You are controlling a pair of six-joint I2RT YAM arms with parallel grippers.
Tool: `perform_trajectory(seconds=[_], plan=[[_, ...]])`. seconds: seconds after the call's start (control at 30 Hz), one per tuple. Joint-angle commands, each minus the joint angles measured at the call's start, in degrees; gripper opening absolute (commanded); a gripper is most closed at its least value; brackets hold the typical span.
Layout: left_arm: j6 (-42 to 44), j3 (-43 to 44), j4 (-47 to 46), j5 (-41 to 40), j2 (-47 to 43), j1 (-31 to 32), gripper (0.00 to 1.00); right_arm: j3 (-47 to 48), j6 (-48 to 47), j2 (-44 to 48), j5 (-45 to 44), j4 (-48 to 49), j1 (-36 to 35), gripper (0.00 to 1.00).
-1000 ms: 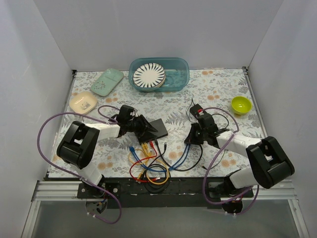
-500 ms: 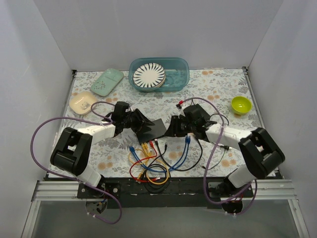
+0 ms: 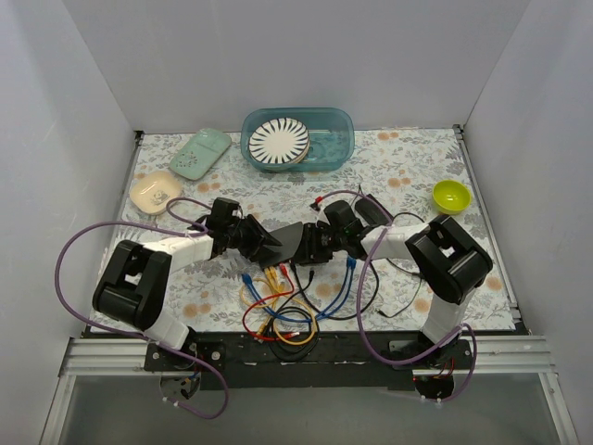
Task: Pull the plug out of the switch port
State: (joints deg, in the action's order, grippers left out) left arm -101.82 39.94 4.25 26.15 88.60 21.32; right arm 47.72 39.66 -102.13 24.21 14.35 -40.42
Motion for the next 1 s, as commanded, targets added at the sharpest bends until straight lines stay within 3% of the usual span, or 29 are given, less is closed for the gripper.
perform_trajectory(seconds=[0.0, 0.4, 0.83, 0.97], plan=[[1.3, -1.3, 1.6, -0.8, -2.6, -0.4, 0.4, -0.4, 3.6, -1.2, 1.8, 6.5, -0.7, 0.46], [1.9, -1.7, 1.5, 0.7, -2.3, -0.5, 0.39, -2.4, 9.1, -1.8, -3.1, 10.1, -1.1, 0.43], [2.5, -2.1, 1.4, 1.6, -2.4, -0.4, 0.39, -8.2, 19.8, -2.5, -5.0, 22.3, -0.4, 0.37], [2.5, -2.2, 1.1, 2.0, -2.2, -0.5, 0.39, -7.5, 20.5, -3.6, -4.2, 21.8, -0.1, 0.28]])
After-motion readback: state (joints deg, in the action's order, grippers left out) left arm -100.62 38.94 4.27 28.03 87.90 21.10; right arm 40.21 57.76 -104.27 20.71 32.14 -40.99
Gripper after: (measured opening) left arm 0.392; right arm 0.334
